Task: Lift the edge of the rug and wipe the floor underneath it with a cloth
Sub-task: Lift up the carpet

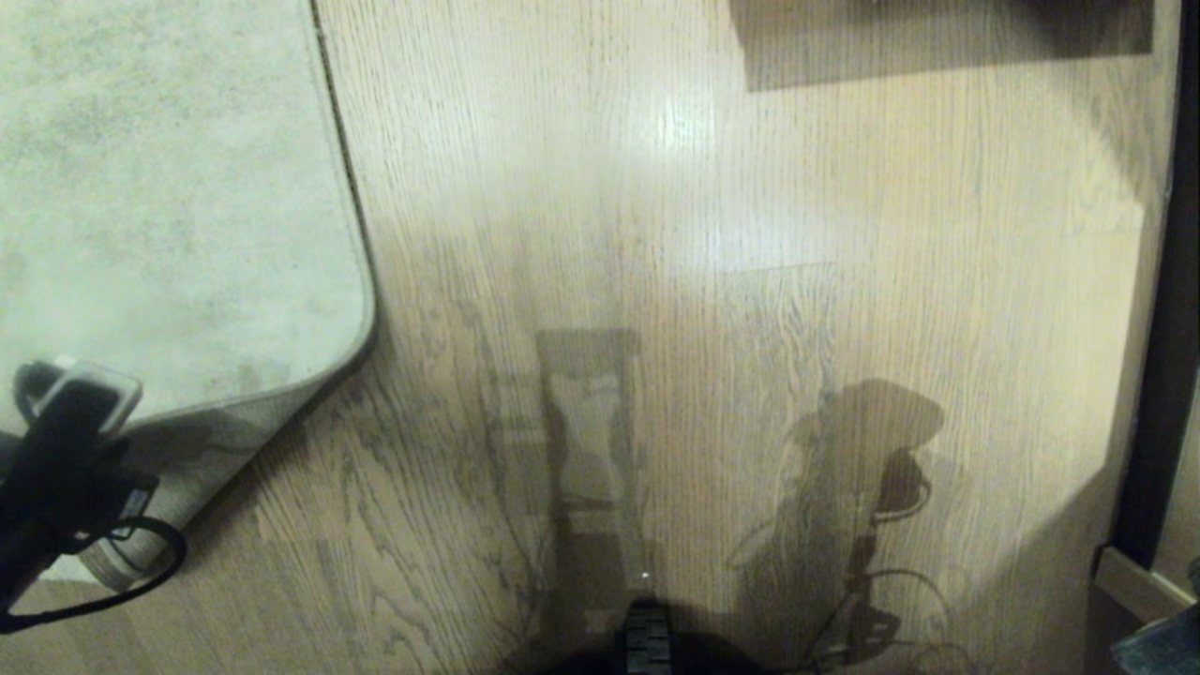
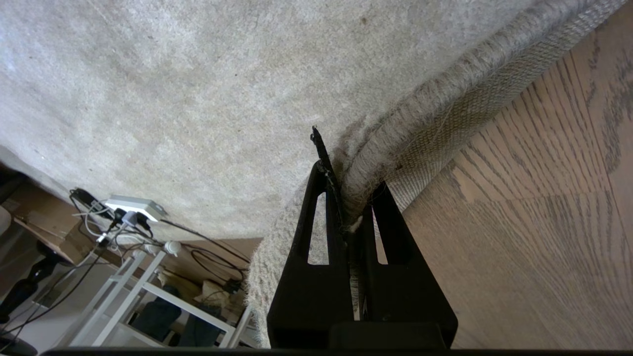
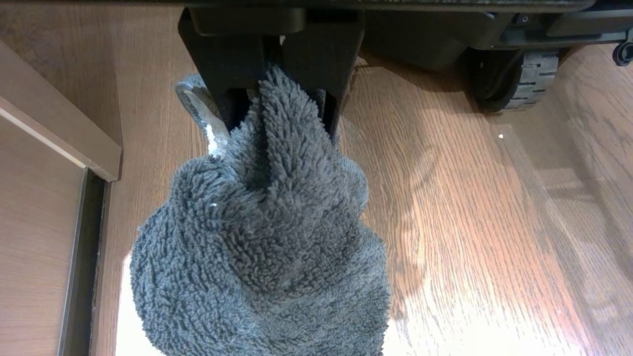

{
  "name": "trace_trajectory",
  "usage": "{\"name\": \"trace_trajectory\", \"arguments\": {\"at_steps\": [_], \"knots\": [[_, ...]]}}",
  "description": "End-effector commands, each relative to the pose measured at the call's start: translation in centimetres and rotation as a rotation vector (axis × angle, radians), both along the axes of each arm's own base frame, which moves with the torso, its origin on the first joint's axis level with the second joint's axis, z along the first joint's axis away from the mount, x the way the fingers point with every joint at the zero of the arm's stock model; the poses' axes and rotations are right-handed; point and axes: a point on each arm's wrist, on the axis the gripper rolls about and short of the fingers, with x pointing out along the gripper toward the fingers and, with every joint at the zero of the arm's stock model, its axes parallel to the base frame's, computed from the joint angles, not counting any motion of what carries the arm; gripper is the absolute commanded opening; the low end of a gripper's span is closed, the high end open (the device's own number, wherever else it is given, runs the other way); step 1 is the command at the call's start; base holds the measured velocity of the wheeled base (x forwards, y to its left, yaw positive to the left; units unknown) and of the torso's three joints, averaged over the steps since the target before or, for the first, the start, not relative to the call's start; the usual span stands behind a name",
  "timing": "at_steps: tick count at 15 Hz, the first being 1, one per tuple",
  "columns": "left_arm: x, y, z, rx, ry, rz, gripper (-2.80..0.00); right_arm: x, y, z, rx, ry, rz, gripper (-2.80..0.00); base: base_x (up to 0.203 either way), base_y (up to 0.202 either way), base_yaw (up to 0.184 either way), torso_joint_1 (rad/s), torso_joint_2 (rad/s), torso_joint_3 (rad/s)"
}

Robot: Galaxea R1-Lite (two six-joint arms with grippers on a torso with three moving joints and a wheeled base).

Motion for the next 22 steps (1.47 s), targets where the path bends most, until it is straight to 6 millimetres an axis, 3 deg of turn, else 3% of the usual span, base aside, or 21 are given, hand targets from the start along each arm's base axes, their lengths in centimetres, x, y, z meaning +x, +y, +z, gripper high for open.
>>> {"name": "trace_trajectory", "arguments": {"at_steps": [1, 8, 22], "knots": [[-0.03, 0.0, 0.03, 0.005, -0.002, 0.0, -2.8, 0.01, 0.0, 0.0, 0.001, 0.002, 0.0, -2.8, 0.0, 0.0, 0.0, 0.0, 0.0, 0.0], [-0.27, 0.02, -0.28, 0.0, 0.01, 0.003, -2.8, 0.01, 0.0, 0.01, 0.001, 0.001, 0.0, -2.8, 0.0, 0.02, -0.007, 0.002, 0.0, 0.001], [-0.4, -0.02, -0.51, -0.003, 0.02, 0.005, -2.8, 0.01, 0.0, 0.0, 0.001, 0.002, 0.0, -2.8, 0.0, 0.191, -0.004, 0.002, 0.0, 0.003]]}}
